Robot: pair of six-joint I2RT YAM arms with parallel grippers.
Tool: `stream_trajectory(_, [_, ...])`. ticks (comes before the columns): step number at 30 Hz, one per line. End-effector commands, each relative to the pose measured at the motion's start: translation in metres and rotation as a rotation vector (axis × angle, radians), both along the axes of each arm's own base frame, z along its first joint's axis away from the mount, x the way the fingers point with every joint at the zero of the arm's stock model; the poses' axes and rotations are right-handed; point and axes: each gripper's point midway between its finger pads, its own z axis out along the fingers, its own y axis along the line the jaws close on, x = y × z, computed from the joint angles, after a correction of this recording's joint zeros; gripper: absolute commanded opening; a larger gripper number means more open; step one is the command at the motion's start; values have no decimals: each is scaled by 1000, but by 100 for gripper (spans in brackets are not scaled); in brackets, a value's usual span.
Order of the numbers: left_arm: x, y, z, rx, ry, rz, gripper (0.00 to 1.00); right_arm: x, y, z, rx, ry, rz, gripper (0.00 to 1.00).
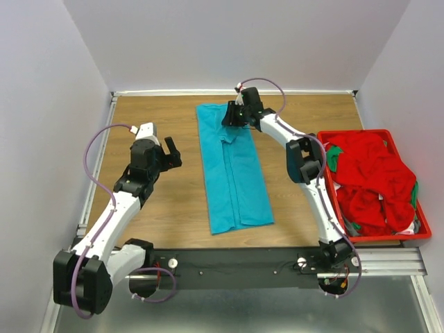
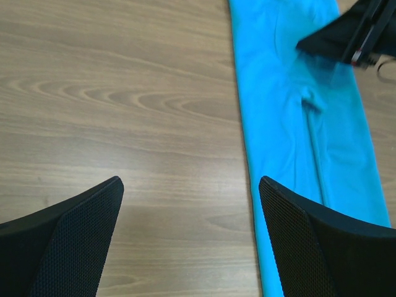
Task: Fold and stack the t-shirts
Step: Fold the tshirt
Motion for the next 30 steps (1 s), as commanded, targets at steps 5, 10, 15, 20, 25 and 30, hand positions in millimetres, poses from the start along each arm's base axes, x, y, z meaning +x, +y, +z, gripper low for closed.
stream_trajectory(5, [-4, -47, -22, -72, 91, -199, 98, 15, -28, 43, -18, -87, 33, 58])
stream_trajectory(10, [-26, -80, -47, -154, 231, -263, 92, -19, -45, 134, 8, -156, 10, 67])
stream_trajectory(15, [-59, -94, -74, -159, 406, -294, 91, -98, -74, 135, 1, -35, -5, 68])
stream_trajectory(20, [-83, -102, -82, -146, 481, -317, 88, -208, -123, 73, -81, 209, -64, 67])
stream_trajectory(25, [-116, -115, -96, -130, 565, -360, 83, -304, -166, 47, -132, 365, -115, 63])
stream_trajectory(30, [-139, -121, -115, -113, 643, -371, 74, -382, -179, 8, -108, 539, -83, 58])
